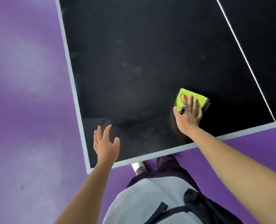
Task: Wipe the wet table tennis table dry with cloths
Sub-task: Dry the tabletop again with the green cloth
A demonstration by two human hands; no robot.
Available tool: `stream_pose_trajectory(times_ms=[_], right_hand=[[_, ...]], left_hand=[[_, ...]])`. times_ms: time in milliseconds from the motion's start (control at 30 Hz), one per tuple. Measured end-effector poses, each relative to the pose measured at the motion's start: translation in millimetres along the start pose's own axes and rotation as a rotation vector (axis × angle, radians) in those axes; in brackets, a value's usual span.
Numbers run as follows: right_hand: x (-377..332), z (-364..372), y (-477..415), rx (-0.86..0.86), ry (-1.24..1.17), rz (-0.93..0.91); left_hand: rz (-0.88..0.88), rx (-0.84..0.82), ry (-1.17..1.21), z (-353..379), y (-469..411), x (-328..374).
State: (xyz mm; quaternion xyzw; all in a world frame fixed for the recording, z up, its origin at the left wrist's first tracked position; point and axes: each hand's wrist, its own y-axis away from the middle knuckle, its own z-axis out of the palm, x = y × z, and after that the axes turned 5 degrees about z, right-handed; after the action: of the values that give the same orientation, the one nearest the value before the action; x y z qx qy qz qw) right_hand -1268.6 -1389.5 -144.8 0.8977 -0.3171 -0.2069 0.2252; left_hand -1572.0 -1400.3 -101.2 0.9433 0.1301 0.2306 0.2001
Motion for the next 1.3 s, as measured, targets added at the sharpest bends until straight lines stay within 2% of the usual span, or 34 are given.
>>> stream_pose_trajectory(times_ms=[200, 300, 400, 500, 600, 633, 700, 800, 833, 933, 1033, 1133, 1200, 1300], right_hand=[[-74, 56, 58, -0.128, 0.086, -0.196], [-116, 85, 87, -0.179, 0.113, -0.281], [-162, 115, 113, -0.191, 0.118, -0.355], [-214, 136, 130, -0.213, 0.089, -0.397], [-264, 153, 148, -0.251, 0.059, -0.459], [-279, 157, 158, -0.313, 0.046, -0.488], [-302, 155, 177, -0.606, -0.198, -0.447], [-306, 137, 198, -1.116, -0.726, -0.153], [-296, 125, 203, -1.195, -0.813, -0.114], [-248, 93, 200, -1.215, -1.118, -0.022], [-180, 48, 192, -1.066, -1.418, 0.059], [-100, 6, 180, -0.725, -1.560, 0.128], [-48, -16, 169, -0.400, -1.504, 0.199], [20, -49, 145, 0.031, -1.257, 0.286]], left_hand=[[-0.407, 0.210, 0.234, -11, 46, -66], [-0.458, 0.230, 0.367, -23, 66, -101], [-0.418, 0.081, 0.626, -31, 86, -123], [-0.371, -0.160, 0.650, -41, 98, -139], [-0.322, -0.208, 0.726, -49, 107, -163], [-0.309, -0.207, 0.758, -51, 110, -170], [-0.300, -0.183, 0.799, -52, 116, -180], [-0.345, -0.050, 0.881, -47, 121, -183], [-0.355, -0.006, 0.911, -44, 122, -180], [-0.339, 0.088, 0.973, -34, 122, -164], [-0.293, 0.117, 1.004, -29, 121, -142], [-0.260, 0.148, 0.984, -28, 112, -114], [-0.231, 0.164, 0.993, -27, 105, -88], [-0.185, 0.150, 0.991, -19, 99, -42]])
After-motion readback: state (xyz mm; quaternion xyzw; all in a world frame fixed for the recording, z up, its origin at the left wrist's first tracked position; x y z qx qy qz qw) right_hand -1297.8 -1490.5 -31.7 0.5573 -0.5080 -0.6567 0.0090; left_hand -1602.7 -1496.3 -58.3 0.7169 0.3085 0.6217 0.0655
